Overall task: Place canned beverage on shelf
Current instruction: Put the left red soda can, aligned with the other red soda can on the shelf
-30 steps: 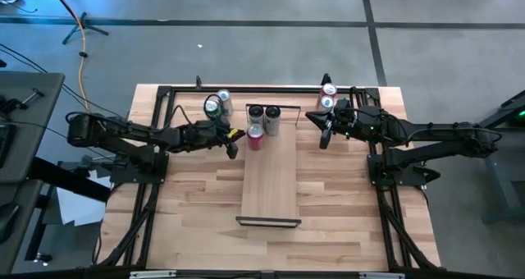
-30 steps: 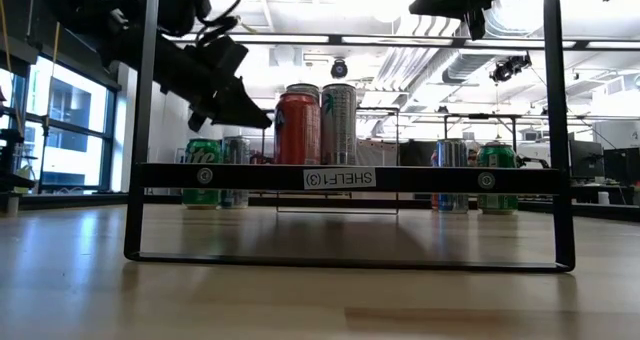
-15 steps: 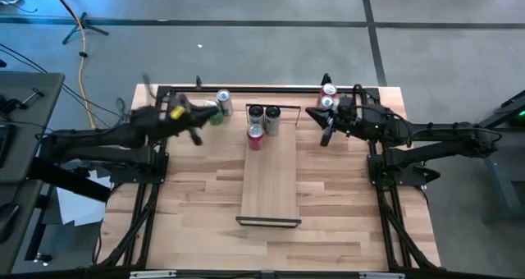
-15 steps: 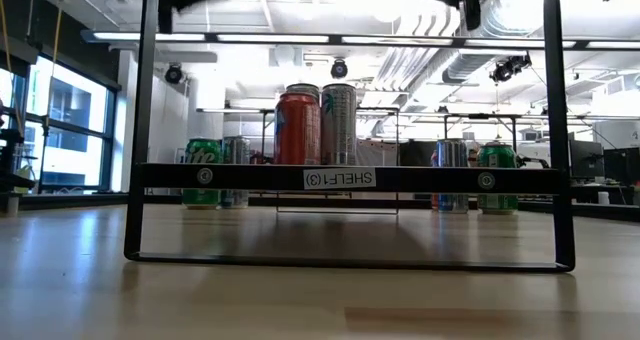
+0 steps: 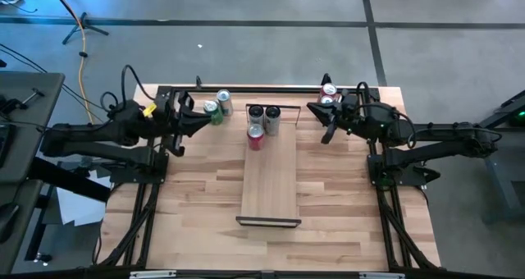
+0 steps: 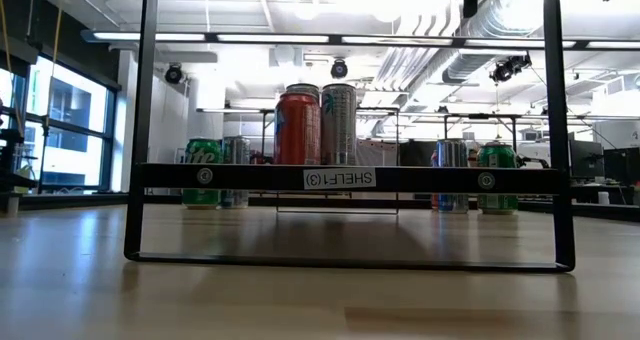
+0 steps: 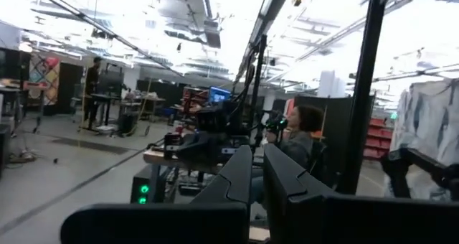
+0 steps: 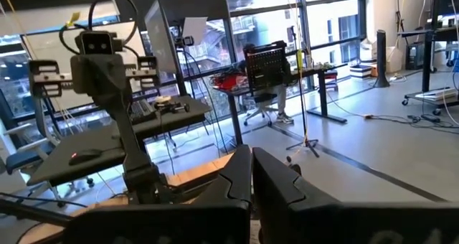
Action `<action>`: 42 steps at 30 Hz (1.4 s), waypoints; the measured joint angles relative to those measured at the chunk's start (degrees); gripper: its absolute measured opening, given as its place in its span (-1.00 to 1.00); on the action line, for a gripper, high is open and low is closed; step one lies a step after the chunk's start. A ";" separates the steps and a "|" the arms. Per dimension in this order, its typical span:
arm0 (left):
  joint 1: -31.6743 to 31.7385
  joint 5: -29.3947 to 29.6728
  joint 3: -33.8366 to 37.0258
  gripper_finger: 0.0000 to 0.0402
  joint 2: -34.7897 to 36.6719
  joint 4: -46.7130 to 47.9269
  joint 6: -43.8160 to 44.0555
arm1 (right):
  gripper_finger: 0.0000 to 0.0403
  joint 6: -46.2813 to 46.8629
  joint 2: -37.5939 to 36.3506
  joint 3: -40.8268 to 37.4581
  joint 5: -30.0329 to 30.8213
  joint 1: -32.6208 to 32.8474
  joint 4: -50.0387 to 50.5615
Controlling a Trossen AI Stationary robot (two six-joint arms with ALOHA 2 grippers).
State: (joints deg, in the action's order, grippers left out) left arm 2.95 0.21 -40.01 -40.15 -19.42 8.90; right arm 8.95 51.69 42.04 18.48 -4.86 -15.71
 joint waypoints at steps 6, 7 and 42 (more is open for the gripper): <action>-0.19 1.79 0.00 -1.00 -1.67 -0.67 -0.55 | -1.00 0.00 0.00 0.00 -0.04 0.02 -1.29; -0.19 1.82 0.00 -1.00 -1.75 -0.72 -0.56 | -1.00 0.00 0.01 0.00 -0.34 0.02 -1.37; -0.12 1.97 0.00 -1.00 -1.70 -0.56 1.03 | 0.98 16.65 -0.01 0.00 -8.04 -0.02 -1.67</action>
State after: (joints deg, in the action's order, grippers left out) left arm 2.83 2.17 -40.01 -41.85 -19.99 9.93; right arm 25.60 51.68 42.04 10.44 -4.89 -17.37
